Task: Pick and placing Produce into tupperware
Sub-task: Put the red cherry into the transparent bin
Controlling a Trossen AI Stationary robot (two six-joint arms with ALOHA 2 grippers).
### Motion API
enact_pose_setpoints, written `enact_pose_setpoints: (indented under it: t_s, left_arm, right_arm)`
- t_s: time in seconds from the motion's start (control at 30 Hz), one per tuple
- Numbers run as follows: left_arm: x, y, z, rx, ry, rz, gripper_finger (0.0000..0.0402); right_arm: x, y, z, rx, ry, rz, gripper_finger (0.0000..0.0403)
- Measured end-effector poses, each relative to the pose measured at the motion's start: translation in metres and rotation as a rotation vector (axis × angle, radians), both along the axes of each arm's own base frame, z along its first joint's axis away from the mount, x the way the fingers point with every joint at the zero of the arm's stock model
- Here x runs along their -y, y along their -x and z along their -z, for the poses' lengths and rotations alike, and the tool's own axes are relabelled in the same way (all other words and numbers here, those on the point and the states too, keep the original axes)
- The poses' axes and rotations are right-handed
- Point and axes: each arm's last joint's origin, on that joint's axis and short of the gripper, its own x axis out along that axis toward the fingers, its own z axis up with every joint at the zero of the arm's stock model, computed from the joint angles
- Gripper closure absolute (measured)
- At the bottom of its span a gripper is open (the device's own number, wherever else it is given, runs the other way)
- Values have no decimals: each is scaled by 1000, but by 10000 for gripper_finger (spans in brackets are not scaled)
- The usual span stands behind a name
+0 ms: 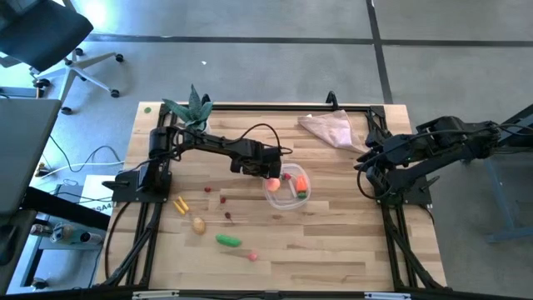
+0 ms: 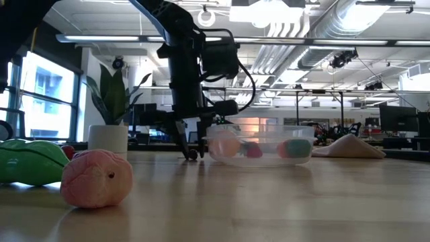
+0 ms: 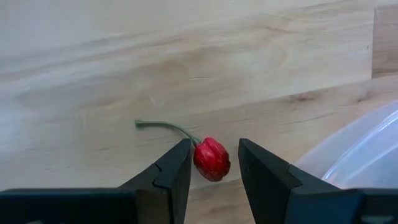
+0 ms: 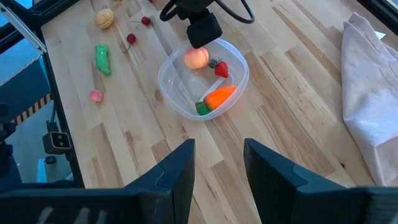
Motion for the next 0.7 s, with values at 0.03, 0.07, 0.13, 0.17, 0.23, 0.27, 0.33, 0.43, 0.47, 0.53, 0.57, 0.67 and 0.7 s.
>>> enact_pose_setpoints:
  t_s: [0.03,0.07,0.13,0.17,0.23,0.27,0.33,0.43,0.47,0.53,0.57,0.67,0.7]
  left_arm:
    - [0,0,0,0,-1,4,277]
    - [0,0,0,-1,0,7,277]
    - [0,0,0,0,4,14,277]
    - [0,0,0,-1,6,14,277]
    - [0,0,0,-1,11,15,277]
    - [0,0,0,0,13,15,277]
    - [0,0,0,0,14,15,277]
    - [1,0,0,0,16,16,277]
    - [1,0,0,0,16,16,277]
    - [1,0,0,0,18,16,277]
    - [1,0,0,0,19,16,277]
    - [1,0,0,0,19,17,279]
    - [1,0,0,0,19,17,282]
  right_arm:
    - [0,0,0,0,0,0,272]
    - [0,0,0,0,0,0,272]
    - [0,0,0,0,0,0,272]
    - [0,0,0,0,0,0,272]
    - [0,0,0,0,0,0,272]
    - [0,0,0,0,0,0,272]
    - [0,0,0,0,0,0,272]
    - [0,0,0,0,0,0,272]
    - [0,0,0,0,0,0,272]
    - [0,0,0,0,0,0,272]
    - [0,0,0,0,0,0,272]
    - [0,0,0,0,0,0,272]
    - [0,0,0,0,0,0,272]
